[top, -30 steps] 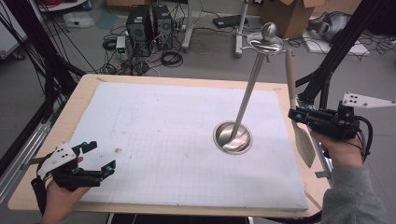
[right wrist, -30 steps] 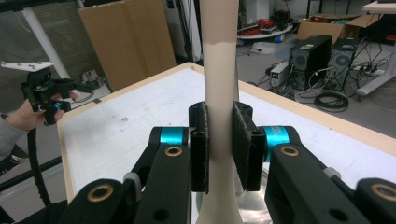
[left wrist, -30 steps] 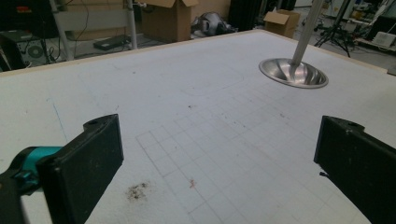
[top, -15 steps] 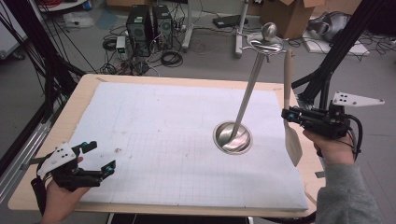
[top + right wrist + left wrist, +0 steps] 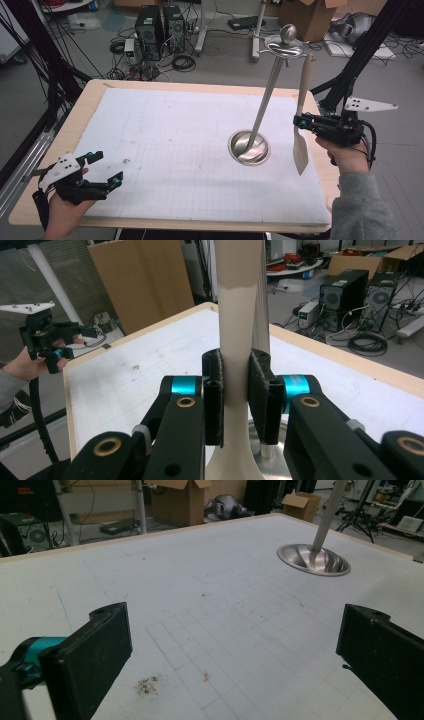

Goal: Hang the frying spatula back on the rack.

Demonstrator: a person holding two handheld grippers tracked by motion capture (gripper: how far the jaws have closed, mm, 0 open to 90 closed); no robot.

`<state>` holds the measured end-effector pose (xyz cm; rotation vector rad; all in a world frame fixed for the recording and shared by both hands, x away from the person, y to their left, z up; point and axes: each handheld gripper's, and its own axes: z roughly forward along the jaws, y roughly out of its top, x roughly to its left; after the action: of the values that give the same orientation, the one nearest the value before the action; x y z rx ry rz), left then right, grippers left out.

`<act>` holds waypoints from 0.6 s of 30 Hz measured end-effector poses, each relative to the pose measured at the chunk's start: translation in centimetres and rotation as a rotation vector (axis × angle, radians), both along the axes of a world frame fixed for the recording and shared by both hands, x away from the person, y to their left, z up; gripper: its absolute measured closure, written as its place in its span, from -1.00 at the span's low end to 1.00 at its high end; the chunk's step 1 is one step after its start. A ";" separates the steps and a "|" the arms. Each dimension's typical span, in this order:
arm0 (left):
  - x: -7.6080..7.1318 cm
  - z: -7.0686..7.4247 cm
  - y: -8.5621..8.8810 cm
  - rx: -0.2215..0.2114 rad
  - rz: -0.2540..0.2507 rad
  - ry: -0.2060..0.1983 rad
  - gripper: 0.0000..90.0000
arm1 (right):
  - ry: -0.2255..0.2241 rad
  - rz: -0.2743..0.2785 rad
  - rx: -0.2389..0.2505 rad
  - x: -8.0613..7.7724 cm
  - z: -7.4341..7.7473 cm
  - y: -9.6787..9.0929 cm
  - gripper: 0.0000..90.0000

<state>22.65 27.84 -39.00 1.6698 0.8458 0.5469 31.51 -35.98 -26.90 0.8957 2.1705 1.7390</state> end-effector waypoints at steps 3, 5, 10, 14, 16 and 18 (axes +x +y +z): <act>0.0 0.0 0.1 -0.003 0.004 0.000 -0.96 | -0.002 0.001 0.002 0.2 -0.1 0.2 0.74; 0.0 0.0 0.1 -0.002 0.002 -0.002 -0.96 | 0.000 0.002 0.003 0.3 -0.2 0.4 0.74; 0.0 -0.1 0.0 -0.004 0.000 0.003 -0.96 | 0.002 -0.001 0.001 0.5 -0.2 0.7 0.74; 0.0 0.0 -0.1 -0.002 -0.001 0.003 -0.96 | -0.002 -0.004 0.004 0.8 -0.4 1.3 0.74; 0.0 0.0 0.0 -0.002 0.000 0.000 -0.96 | 0.002 0.001 0.009 1.0 -0.5 1.6 0.74; 0.0 0.0 0.0 -0.003 0.002 0.000 -0.96 | 0.001 0.000 0.011 1.2 -0.6 1.9 0.74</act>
<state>22.62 27.88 -39.00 1.6666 0.8478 0.5463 32.68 -34.09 -27.46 0.8993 2.1641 1.7525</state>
